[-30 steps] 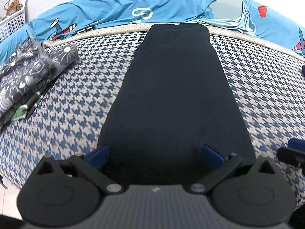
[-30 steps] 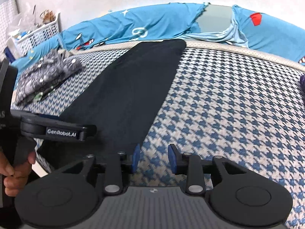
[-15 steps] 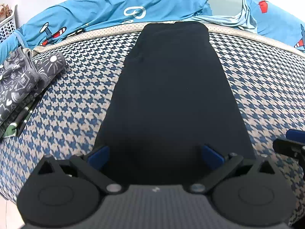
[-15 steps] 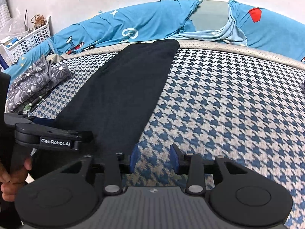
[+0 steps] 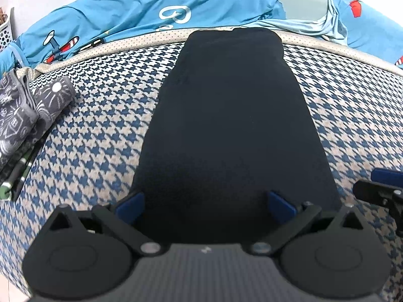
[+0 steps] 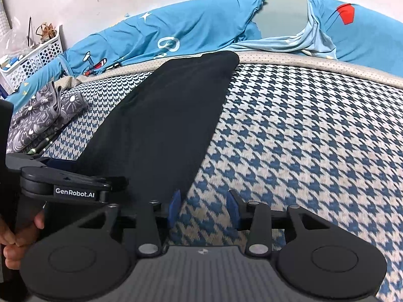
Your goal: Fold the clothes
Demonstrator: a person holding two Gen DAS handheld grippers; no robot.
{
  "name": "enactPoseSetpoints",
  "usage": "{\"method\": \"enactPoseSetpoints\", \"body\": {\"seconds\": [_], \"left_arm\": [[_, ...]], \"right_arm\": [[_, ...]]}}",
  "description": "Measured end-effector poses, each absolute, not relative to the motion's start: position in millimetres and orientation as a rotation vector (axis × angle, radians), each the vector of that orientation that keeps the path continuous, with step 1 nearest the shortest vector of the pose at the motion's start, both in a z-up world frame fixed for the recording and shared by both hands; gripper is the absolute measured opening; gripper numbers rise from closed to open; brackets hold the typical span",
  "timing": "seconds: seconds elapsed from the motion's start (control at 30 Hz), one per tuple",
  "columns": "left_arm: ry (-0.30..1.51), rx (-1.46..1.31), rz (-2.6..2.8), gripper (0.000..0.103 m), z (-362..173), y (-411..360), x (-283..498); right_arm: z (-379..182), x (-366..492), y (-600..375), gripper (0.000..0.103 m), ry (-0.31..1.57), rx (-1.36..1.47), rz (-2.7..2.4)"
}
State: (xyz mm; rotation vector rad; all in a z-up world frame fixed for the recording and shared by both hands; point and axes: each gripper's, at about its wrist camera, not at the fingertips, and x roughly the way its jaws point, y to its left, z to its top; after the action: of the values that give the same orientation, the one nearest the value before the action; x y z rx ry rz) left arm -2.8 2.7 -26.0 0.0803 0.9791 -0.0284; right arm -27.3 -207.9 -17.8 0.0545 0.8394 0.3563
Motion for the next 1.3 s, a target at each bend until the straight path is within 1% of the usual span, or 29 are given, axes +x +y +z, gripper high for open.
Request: {"method": "enactPoseSetpoints", "body": {"seconds": [0.53,1.0,1.2,1.3], "left_arm": [[0.999,0.022,-0.023,0.103,-32.7,6.4,43.2],[1.015,-0.048,0.004,0.103,-36.5,9.0,67.5],[1.023,-0.092,0.028,0.103,-37.1,12.7,73.5],[1.023,-0.100,0.038,0.103,-37.2,12.7,75.4]], "right_arm": [[-26.7,40.4,-203.1,0.040,0.822,0.093,0.358],[-32.9,98.9,-202.5,0.041,0.784,0.203,0.364],[-34.7,122.3,-203.4,0.042,0.768,0.266,0.373],[-38.3,134.9,-206.2,0.044,0.767,0.297,0.369]]}}
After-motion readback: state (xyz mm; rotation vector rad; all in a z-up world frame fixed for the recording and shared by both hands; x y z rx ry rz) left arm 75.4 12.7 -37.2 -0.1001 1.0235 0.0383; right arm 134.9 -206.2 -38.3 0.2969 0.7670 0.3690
